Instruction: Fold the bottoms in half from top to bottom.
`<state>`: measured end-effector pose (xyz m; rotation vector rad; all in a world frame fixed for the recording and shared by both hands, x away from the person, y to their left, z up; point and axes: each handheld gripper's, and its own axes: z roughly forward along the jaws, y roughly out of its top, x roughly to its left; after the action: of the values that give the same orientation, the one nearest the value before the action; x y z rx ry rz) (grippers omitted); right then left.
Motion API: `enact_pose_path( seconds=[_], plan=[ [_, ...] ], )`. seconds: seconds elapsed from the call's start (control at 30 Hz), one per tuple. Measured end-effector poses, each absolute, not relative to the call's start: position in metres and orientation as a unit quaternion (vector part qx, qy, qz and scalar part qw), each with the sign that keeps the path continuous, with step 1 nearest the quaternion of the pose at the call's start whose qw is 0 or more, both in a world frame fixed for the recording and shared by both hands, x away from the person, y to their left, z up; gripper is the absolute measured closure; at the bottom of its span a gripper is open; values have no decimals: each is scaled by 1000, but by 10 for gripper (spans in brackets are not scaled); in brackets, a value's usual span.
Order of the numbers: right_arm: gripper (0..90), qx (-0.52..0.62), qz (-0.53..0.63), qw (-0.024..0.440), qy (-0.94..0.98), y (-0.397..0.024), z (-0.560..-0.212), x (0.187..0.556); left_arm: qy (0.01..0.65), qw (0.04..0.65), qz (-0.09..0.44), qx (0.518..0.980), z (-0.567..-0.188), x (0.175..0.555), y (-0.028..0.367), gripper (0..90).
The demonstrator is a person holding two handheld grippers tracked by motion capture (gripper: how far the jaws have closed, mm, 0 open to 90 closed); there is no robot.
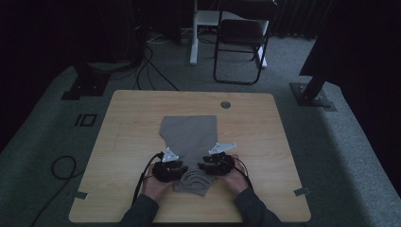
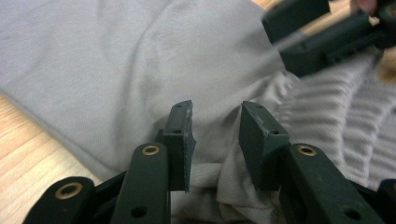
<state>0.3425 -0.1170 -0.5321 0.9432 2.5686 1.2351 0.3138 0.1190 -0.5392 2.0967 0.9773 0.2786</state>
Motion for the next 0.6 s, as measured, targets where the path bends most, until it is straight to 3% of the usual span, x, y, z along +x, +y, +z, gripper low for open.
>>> enact_pose_path(
  seconds=[0.23,0.5,0.6],
  plan=[
    [595,296,400,54,866,-118,-540,321,400,396,122,818,-536,315,119,647],
    [619,278,386,3,880,-117,-543,318,400,373,112,829,-548,305,112,637],
    [589,272,387,7,881,-117,-543,316,398,374,112,830,-548,301,112,636]
  ],
)
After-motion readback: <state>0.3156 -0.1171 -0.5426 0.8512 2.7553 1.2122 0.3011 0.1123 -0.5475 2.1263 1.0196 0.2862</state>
